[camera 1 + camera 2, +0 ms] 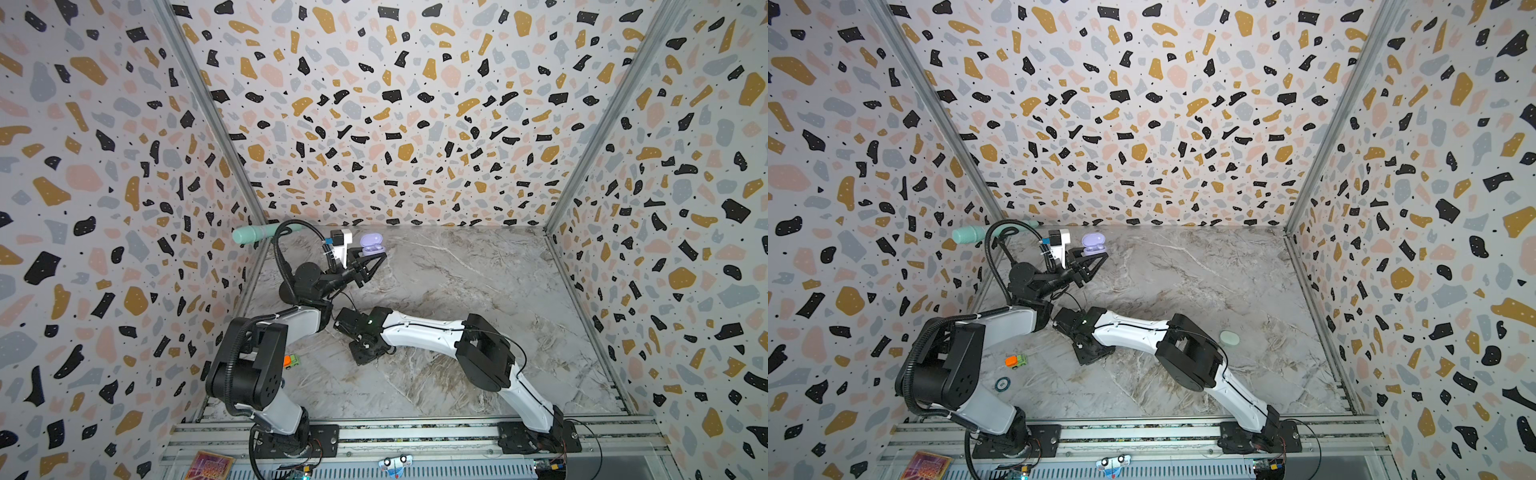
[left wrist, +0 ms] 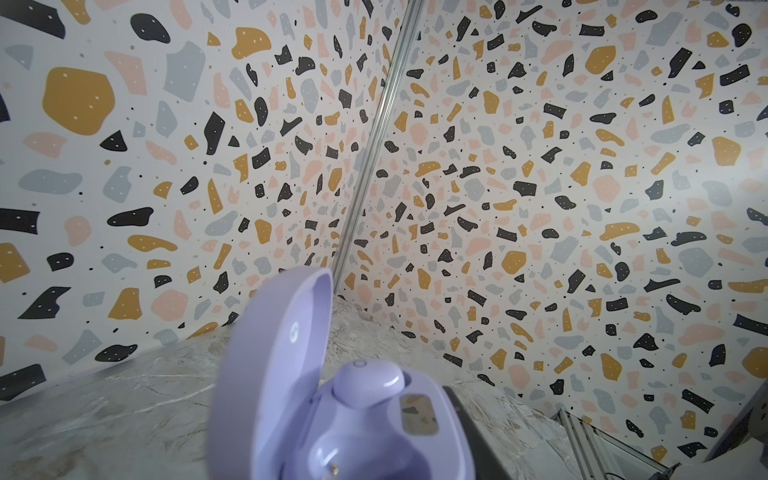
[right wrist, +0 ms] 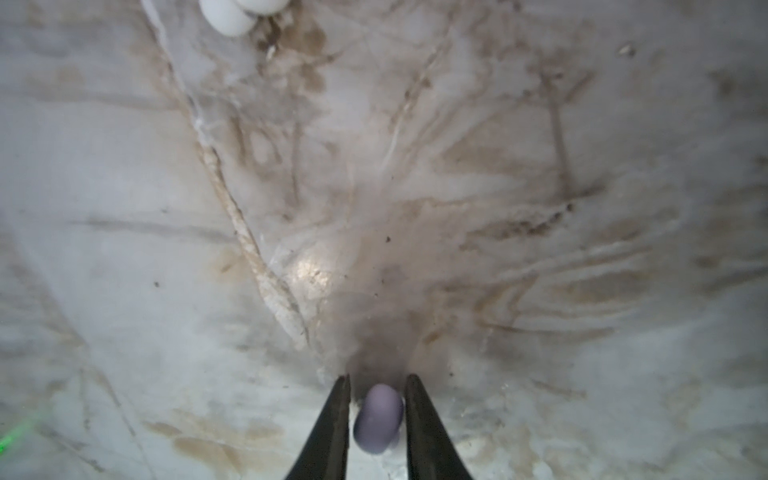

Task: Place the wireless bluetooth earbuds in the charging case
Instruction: 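Lift the earbud and carry it to the case in the left gripper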

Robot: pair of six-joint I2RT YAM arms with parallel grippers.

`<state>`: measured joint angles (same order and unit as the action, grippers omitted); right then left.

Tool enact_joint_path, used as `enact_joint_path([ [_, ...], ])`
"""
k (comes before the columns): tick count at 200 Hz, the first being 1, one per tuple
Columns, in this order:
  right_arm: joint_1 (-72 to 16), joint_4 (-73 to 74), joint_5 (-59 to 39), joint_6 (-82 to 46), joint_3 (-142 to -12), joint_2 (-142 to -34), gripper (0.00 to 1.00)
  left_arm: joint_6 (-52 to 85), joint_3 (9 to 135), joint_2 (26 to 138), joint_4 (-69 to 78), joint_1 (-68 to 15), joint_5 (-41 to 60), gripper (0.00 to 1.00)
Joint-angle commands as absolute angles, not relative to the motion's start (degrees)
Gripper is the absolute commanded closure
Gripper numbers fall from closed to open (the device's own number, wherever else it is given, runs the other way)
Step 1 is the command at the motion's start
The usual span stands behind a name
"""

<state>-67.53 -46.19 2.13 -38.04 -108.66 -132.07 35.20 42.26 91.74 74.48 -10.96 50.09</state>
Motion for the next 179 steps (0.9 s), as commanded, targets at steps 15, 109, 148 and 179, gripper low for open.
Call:
enact_joint_path([
  [15, -68.1, -51.6, 3.2, -37.7, -111.5, -134.1, 0.76, 35.3, 43.3, 91.8, 79.9, -10.7, 50.4, 0.7],
  [109, -68.2, -48.2, 5.1, -38.6, -106.9, -128.7, 0.91, 35.4, 42.5, 91.1, 80.0, -10.7, 50.4, 0.71],
  [148, -67.6, -43.8, 7.1, -40.6, -97.7, -118.6, 0.92, 36.1, 41.6, 90.8, 81.0, -11.0, 50.3, 0.7],
  [179, -65.2, -39.6, 6.6, -42.1, -87.2, -108.9, 0.92, 35.4, 41.3, 90.7, 80.4, -11.9, 50.6, 0.7],
])
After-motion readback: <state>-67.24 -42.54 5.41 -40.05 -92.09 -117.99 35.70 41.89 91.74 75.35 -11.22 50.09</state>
